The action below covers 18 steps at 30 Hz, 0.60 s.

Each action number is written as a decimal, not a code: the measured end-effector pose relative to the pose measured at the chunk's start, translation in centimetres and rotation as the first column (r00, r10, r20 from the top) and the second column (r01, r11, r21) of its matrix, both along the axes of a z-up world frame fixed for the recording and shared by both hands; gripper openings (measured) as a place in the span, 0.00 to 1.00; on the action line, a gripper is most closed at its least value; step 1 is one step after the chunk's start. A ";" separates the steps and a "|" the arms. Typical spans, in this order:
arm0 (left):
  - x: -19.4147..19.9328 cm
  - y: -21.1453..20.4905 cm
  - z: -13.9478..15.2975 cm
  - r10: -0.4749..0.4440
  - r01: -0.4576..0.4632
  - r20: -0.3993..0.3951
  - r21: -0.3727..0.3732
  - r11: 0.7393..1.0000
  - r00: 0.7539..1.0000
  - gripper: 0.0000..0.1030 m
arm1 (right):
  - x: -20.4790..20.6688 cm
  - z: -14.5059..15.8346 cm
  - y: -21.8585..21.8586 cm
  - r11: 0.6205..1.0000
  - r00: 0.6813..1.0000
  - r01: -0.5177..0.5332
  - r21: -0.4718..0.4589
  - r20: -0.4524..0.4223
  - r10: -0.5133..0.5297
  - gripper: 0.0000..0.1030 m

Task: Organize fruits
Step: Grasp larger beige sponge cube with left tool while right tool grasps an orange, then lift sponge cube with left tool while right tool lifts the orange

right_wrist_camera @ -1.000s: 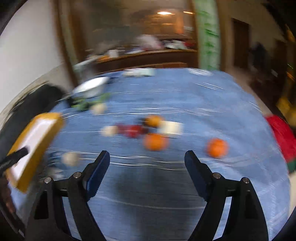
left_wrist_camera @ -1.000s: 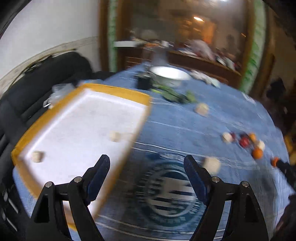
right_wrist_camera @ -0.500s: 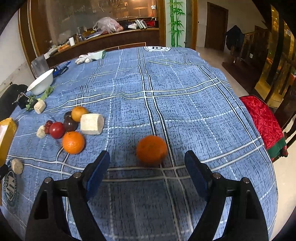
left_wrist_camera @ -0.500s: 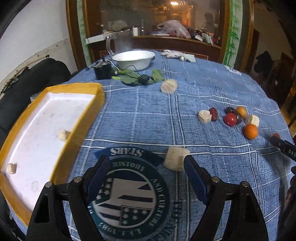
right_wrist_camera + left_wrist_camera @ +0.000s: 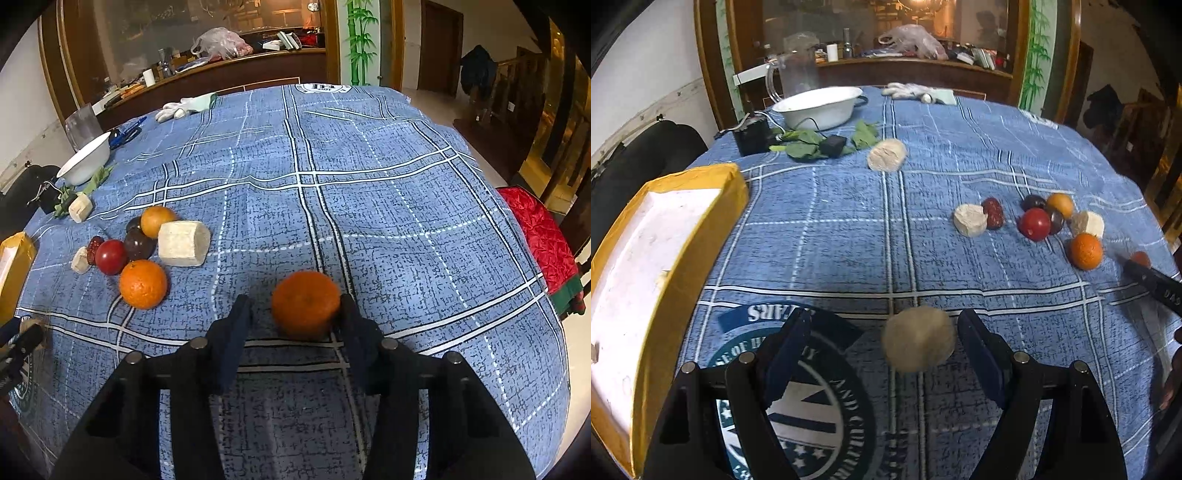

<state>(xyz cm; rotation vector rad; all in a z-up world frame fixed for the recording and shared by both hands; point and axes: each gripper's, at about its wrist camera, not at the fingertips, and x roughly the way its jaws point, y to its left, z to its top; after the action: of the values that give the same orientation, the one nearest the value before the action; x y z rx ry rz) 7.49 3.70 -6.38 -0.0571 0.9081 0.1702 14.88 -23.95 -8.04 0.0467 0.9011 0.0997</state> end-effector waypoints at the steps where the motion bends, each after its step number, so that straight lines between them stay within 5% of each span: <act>1: 0.2 0.0 -0.3 -0.002 0.002 -0.011 -0.008 1.000 1.000 0.79 | 0.0 0.0 -0.1 1.000 1.000 0.001 0.003 0.000 -0.001 0.45; 4: 0.5 -0.1 -0.7 -0.004 0.004 -0.011 -0.022 1.000 1.000 0.60 | 0.0 0.1 -0.4 1.000 1.000 0.009 0.008 0.001 -0.009 0.39; 6: 0.6 -0.1 -0.6 -0.009 0.009 0.004 -0.014 1.000 1.000 0.36 | 0.0 0.1 -0.6 1.000 1.000 0.016 0.009 0.001 -0.016 0.36; 18: -1.3 1.5 0.6 -0.011 0.014 0.038 -0.079 0.997 0.999 0.36 | -1.7 1.6 0.0 1.000 0.999 -0.006 0.002 0.052 0.006 0.35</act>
<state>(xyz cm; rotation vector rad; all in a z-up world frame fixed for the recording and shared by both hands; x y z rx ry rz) 6.20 5.23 -5.81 -0.1276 0.8772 0.1215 13.19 -23.98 -6.42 0.0431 0.8496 0.1068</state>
